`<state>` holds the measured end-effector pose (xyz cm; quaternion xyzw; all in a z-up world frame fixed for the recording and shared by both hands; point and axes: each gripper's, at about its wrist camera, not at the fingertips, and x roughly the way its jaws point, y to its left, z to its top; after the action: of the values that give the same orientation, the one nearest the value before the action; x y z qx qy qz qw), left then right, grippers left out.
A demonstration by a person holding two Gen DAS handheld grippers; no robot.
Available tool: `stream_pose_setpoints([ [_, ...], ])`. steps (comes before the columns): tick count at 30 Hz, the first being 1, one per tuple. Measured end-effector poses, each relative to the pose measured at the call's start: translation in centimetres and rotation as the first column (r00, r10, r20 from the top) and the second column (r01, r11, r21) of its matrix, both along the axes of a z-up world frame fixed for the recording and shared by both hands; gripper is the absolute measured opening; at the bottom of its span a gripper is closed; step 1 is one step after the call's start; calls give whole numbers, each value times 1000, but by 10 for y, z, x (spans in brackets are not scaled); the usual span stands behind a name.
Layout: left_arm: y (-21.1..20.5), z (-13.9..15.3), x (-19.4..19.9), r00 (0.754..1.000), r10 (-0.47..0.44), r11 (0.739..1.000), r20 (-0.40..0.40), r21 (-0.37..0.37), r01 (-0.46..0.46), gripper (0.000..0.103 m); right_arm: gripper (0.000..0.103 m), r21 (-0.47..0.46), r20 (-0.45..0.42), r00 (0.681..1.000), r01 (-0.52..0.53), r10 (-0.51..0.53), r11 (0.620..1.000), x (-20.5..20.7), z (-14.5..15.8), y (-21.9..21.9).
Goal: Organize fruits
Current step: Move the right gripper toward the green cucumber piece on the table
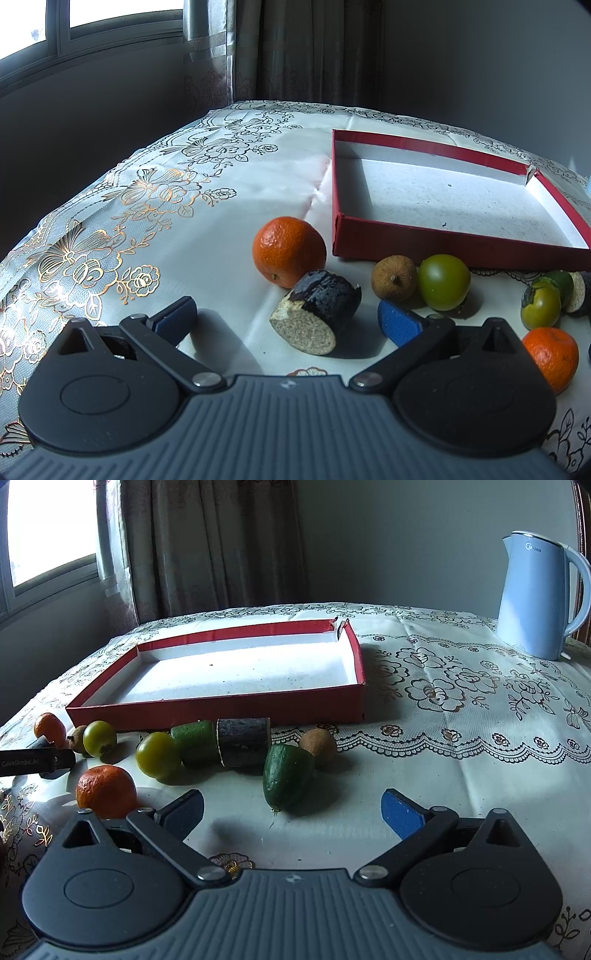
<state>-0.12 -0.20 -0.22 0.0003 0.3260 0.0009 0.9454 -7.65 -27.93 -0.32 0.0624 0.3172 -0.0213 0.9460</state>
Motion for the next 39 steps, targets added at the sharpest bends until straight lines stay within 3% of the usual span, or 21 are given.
stream_pose_setpoints([
  [39,0,0,0,1000,0,1000,0,-1,0,103,103,53,28,999,27,-28,998,-6,0,-8],
])
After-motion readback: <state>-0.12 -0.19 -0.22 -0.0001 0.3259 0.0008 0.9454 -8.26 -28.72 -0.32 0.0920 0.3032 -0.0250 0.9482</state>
